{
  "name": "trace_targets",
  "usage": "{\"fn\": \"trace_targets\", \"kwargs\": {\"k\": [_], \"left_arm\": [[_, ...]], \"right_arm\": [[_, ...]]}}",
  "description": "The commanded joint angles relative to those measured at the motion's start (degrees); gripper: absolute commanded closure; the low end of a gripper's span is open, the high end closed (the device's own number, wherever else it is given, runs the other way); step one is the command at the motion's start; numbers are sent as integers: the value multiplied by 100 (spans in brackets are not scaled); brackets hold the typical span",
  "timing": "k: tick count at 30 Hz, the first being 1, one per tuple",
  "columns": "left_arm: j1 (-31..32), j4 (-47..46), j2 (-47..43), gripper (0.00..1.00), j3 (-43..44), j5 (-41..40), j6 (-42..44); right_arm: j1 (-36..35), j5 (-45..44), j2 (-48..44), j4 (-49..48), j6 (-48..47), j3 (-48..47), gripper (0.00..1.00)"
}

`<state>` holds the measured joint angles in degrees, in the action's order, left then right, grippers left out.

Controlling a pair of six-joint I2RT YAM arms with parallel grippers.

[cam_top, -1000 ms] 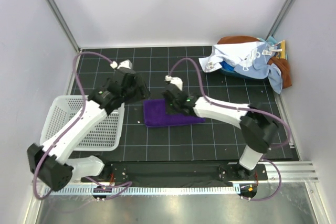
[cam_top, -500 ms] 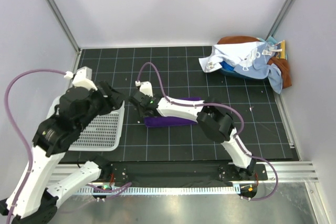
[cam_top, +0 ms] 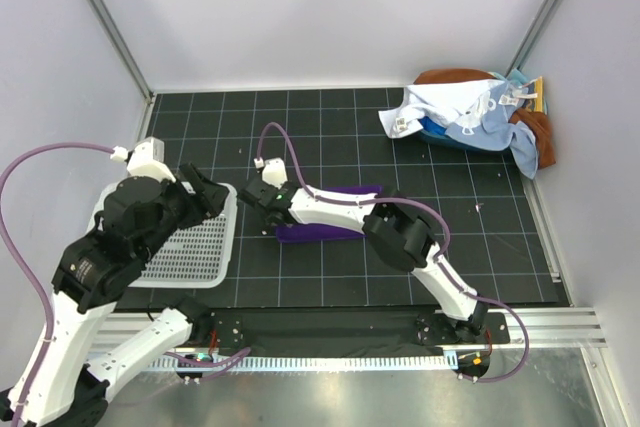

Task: Fold and stack the towels
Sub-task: Neatly place the folded towel into the bin

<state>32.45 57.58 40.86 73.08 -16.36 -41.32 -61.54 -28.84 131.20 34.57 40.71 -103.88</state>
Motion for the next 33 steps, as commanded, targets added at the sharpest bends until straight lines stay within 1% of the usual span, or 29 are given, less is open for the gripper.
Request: {"fn": "trace_targets", "kwargs": {"k": [1,3,4,6,7,11,13,15,16,18,19,20,22,24,26,29,30,31,33], "left_arm": [[-19,16,-17,33,-48,-358,45],[-10,34,1,33,-74,-447,28],[-19,34,36,33,-118,-560,10],[-19,51,88,33,-162,-666,-43],[-19,69,158,33,-206,-780,-60],[-19,-53,326,30,-408,-948,-157],[-28,-89,483,29,-513,-1044,-192],[-89,-124,606,28,-566,-1071,-175],[-124,-142,686,28,-593,-1080,-148],[-431,-255,914,28,-724,-862,-26],[-632,-335,984,29,-794,-643,18],[-1052,-431,1107,30,-978,-57,71],[-1467,-669,1213,35,-1137,491,115],[-1793,-809,1345,38,-1339,869,150],[-1908,-906,1442,41,-1410,994,168],[-2093,-1065,1556,48,-1595,1292,107],[-2137,-1074,1609,56,-1638,1345,89],[-2216,-1091,1705,60,-1735,1389,63],[-2278,-1126,1793,66,-1832,1399,10]], "right_arm": [[-16,-122,204,165,139,-10,46],[-16,-96,240,164,130,60,50],[-25,-87,275,164,122,78,56],[-25,-60,310,182,122,148,62],[-25,-34,327,191,104,200,68],[-16,89,328,95,34,332,84],[-16,107,231,-2,16,533,94],[10,168,-76,-309,16,771,98],[28,351,-198,-441,25,1007,99],[124,563,-610,-854,25,1263,99],[159,746,-752,-968,34,1456,99],[221,853,-858,-1169,51,1536,99],[265,1072,-1166,-1329,42,1720,99],[291,1170,-1402,-1505,-1,1800,99],[318,1310,-1553,-1663,7,1941,99],[414,1565,-1816,-1917,60,2160,99],[441,1722,-1886,-1979,77,2222,99],[511,1802,-2053,-2058,130,2362,99],[555,2021,-2220,-2357,200,2529,99]]}}
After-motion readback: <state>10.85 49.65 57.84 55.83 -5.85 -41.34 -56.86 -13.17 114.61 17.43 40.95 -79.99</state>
